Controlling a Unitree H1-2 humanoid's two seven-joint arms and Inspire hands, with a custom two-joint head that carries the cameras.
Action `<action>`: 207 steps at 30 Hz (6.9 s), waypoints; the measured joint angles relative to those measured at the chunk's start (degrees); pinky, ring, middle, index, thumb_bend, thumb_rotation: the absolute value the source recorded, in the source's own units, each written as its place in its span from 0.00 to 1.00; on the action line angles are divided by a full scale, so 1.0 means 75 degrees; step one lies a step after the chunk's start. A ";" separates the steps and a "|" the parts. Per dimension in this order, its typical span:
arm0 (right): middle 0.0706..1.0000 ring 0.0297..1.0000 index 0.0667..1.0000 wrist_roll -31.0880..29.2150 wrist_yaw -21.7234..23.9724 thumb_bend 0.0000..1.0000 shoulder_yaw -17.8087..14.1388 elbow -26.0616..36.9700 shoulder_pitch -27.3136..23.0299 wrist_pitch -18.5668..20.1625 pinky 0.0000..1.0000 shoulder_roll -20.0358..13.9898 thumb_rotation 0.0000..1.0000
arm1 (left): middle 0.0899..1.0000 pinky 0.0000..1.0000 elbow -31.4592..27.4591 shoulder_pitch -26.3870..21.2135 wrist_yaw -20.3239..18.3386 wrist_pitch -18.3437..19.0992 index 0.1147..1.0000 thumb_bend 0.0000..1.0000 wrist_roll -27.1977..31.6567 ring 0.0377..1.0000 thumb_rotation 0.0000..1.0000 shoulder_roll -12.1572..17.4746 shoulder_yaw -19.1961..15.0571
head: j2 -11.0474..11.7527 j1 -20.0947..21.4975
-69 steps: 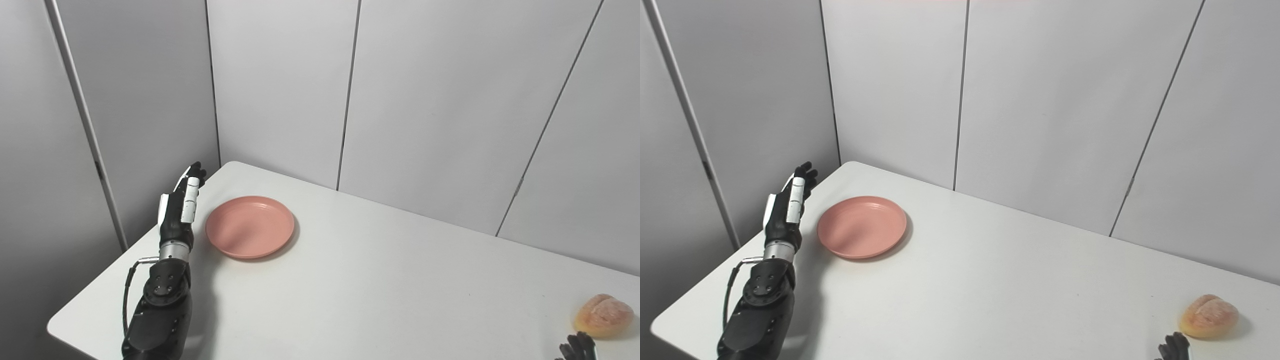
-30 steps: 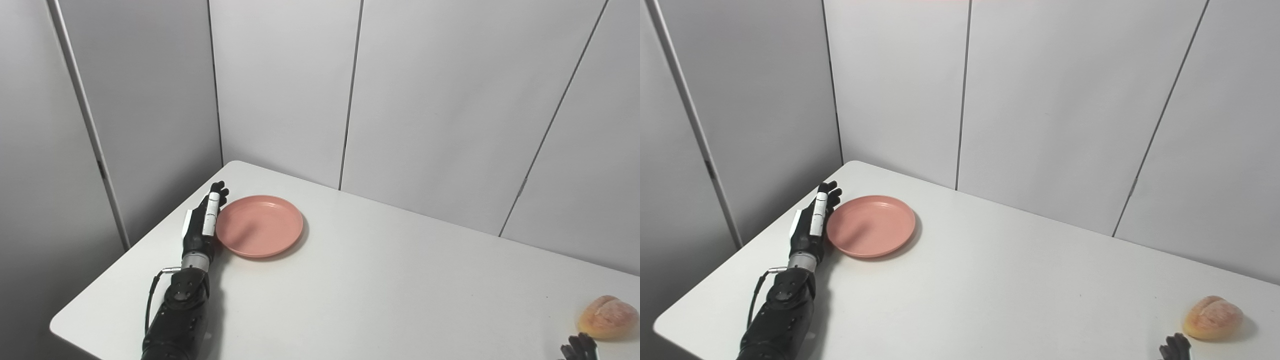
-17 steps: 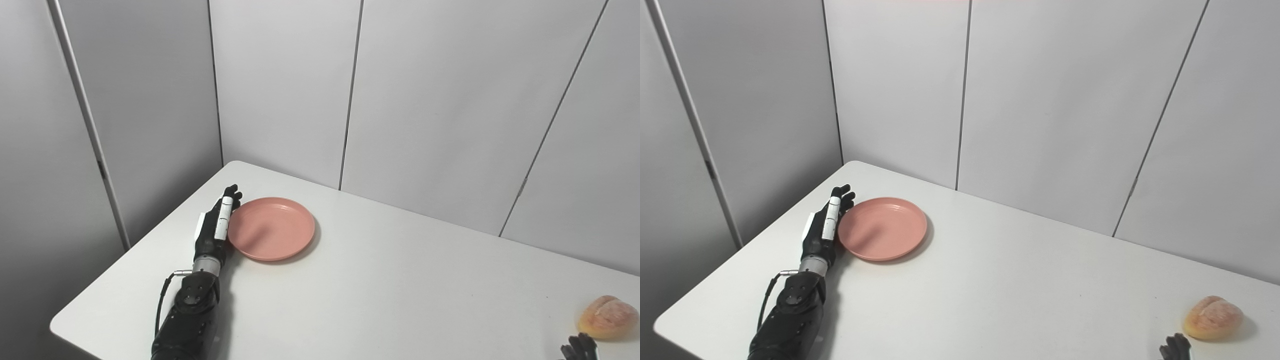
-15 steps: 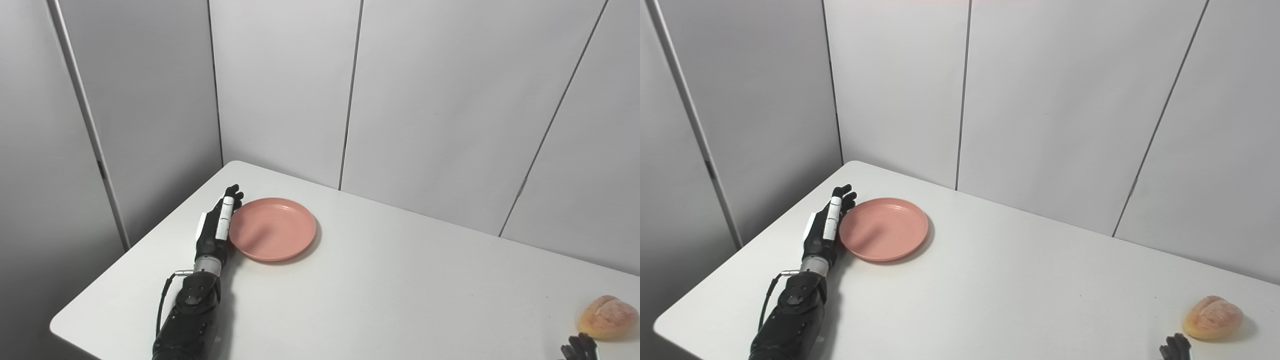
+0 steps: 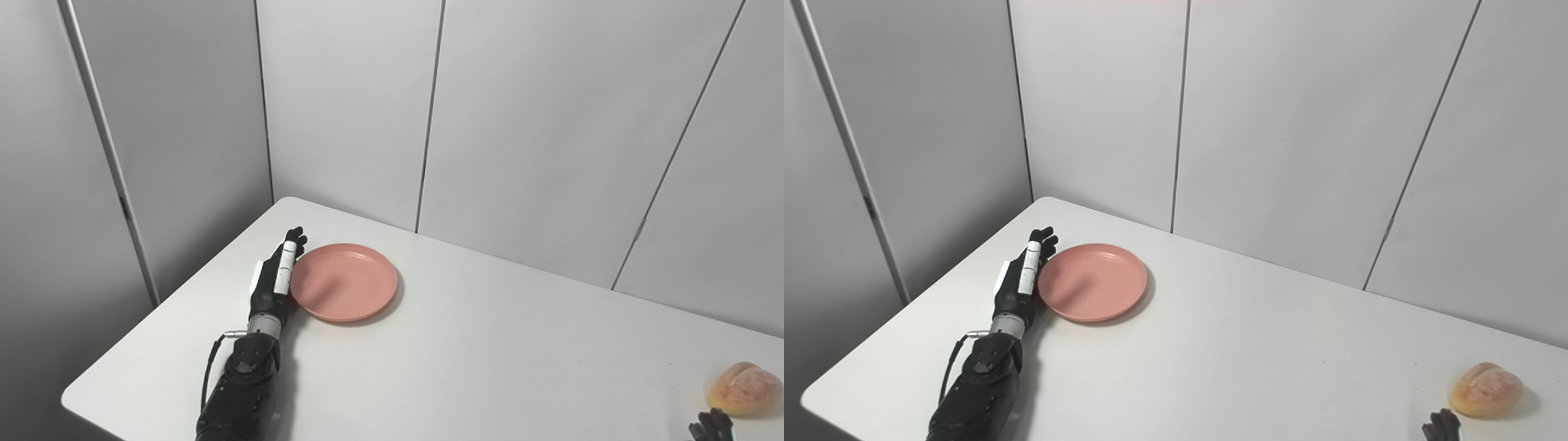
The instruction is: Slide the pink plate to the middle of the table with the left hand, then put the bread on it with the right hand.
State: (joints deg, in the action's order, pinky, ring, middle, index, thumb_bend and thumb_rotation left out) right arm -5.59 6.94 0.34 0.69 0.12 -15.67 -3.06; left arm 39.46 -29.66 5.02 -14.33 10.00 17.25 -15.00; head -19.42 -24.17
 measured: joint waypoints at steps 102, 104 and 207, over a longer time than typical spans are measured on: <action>0.98 0.98 0.99 0.1916 -0.1117 0.64 0.0666 -0.0093 -0.0311 0.0485 1.00 0.0916 0.85 | 0.91 0.94 0.0182 -0.0632 -0.1693 0.0281 0.89 0.78 0.0003 0.92 1.00 -0.1925 0.1415 | -0.1488 0.5250; 0.98 0.98 1.00 0.1909 -0.1117 0.64 0.0648 -0.0084 -0.0309 0.0486 1.00 0.0914 0.85 | 0.92 0.94 0.0185 -0.0632 -0.1693 0.0267 0.90 0.78 0.0001 0.93 1.00 -0.1975 0.1434 | -0.1465 0.5204; 0.93 0.94 0.88 0.4325 -0.0243 0.80 0.1247 -0.3679 -0.4586 0.3143 0.82 -0.3206 0.24 | 0.92 0.91 0.0158 -0.0630 -0.1568 -0.0019 0.90 0.76 -0.0326 0.92 1.00 -0.2421 0.1696 | -0.1266 0.5074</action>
State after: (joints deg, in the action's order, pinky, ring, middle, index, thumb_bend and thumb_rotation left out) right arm 26.85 5.11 9.70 -26.90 -34.27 7.91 -27.11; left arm 40.65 -34.38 -6.74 -14.47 7.55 -0.91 -2.28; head -28.92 13.89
